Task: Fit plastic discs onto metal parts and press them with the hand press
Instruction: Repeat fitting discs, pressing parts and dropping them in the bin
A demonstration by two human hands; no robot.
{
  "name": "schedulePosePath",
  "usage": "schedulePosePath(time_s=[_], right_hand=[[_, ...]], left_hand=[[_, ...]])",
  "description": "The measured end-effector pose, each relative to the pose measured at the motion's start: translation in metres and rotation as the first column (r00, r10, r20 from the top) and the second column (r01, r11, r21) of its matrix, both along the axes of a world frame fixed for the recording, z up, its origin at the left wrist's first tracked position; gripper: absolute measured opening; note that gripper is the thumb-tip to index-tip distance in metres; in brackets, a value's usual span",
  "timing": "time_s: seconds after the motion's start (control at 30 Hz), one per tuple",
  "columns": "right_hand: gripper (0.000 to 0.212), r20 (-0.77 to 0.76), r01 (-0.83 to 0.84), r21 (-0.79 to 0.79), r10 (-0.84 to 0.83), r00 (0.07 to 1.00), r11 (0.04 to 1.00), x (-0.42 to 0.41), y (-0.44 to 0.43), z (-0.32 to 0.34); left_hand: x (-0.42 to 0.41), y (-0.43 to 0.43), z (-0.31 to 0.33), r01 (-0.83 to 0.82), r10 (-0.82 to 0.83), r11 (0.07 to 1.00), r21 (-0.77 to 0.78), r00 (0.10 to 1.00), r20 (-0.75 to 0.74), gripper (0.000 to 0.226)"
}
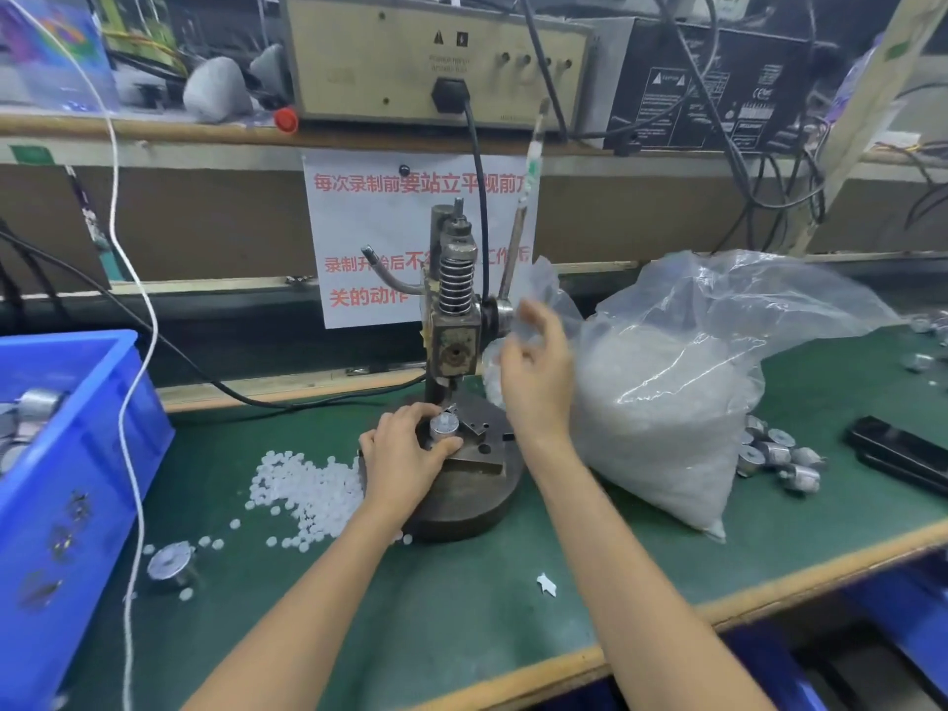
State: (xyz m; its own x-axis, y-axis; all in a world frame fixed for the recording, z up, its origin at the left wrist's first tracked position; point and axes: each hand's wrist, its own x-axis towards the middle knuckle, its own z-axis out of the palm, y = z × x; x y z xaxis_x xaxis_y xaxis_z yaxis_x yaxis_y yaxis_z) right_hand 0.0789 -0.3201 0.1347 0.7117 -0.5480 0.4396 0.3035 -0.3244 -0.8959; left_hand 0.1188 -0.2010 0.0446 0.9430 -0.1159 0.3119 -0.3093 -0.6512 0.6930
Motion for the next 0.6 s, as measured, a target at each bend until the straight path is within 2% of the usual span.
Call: schedulePosePath(time_s=[0.07, 0.17, 0.23, 0.37, 0.47, 0.6], right_hand=[[0.022, -0.151, 0.009, 0.005, -0.009, 0.988, 1.0, -0.019, 0.003, -0.045], [0.013, -0.345, -0.093, 0.1, 0.122, 0.931, 0.991, -0.043, -0.003, -0.084], [0.015, -0.366, -0.178, 0.184, 0.236, 0.9, 0.967, -0.055, -0.011, -0.092], [0.027, -0.376, -0.248, 0.381, 0.394, 0.839, 0.891, -0.083, -0.037, -0.092], [0.03, -0.324, -0.218, 0.493, 0.411, 0.852, 0.842, -0.114, -0.061, -0.096], [0.026, -0.308, -0.14, 0.546, 0.353, 0.883, 0.826, -0.168, -0.099, -0.112]], left_hand=[[-0.007, 0.001, 0.003, -0.008, 0.008, 1.0, -0.015, 1.0, 0.001, 0.035], [-0.035, 0.0, -0.001, -0.045, 0.047, 0.999, -0.017, 0.99, 0.135, 0.034], [-0.061, -0.008, -0.006, 0.025, -0.011, 0.997, -0.067, 0.981, 0.195, 0.033], [-0.099, -0.036, -0.004, 0.213, -0.194, 0.968, -0.133, 0.971, 0.141, 0.036], [-0.119, -0.063, -0.003, 0.334, -0.323, 0.934, -0.127, 0.941, 0.098, 0.036], [-0.159, -0.102, -0.013, 0.497, -0.494, 0.854, -0.152, 0.867, 0.061, 0.035]])
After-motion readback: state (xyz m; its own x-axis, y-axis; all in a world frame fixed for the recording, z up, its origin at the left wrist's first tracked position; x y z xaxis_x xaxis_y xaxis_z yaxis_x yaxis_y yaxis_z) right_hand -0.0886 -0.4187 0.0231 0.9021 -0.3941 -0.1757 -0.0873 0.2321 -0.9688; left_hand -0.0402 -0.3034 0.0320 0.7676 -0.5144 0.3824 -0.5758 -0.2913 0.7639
